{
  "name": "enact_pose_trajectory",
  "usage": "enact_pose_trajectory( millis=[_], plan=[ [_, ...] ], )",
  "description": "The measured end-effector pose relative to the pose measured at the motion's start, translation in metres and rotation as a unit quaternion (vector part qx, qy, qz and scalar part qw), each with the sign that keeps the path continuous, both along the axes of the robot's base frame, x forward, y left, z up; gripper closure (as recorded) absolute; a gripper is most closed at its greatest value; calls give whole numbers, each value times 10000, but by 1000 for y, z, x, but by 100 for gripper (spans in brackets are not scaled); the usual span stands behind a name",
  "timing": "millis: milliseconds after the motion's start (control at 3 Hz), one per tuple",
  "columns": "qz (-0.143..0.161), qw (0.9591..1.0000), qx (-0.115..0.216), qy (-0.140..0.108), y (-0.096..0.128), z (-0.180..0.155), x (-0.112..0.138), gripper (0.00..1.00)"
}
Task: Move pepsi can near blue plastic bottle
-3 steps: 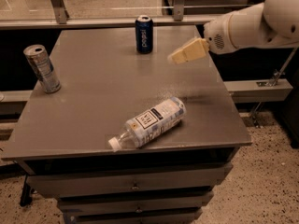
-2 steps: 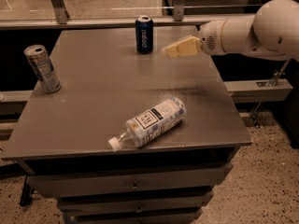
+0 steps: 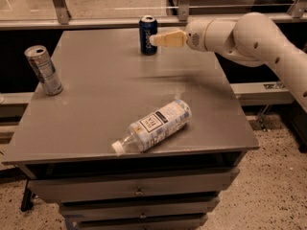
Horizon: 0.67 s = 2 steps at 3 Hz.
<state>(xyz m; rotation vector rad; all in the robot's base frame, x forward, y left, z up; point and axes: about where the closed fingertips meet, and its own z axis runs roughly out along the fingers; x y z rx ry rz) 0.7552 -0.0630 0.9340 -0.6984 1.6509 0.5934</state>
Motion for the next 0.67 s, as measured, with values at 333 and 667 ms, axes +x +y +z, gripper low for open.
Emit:
enact_pose_trajectory(
  millis=[333,667],
  plan=[
    [340,9989,-56,-317,24,-7,24,0],
    [628,9968,-178,-464,39,-21,44,0]
  ],
)
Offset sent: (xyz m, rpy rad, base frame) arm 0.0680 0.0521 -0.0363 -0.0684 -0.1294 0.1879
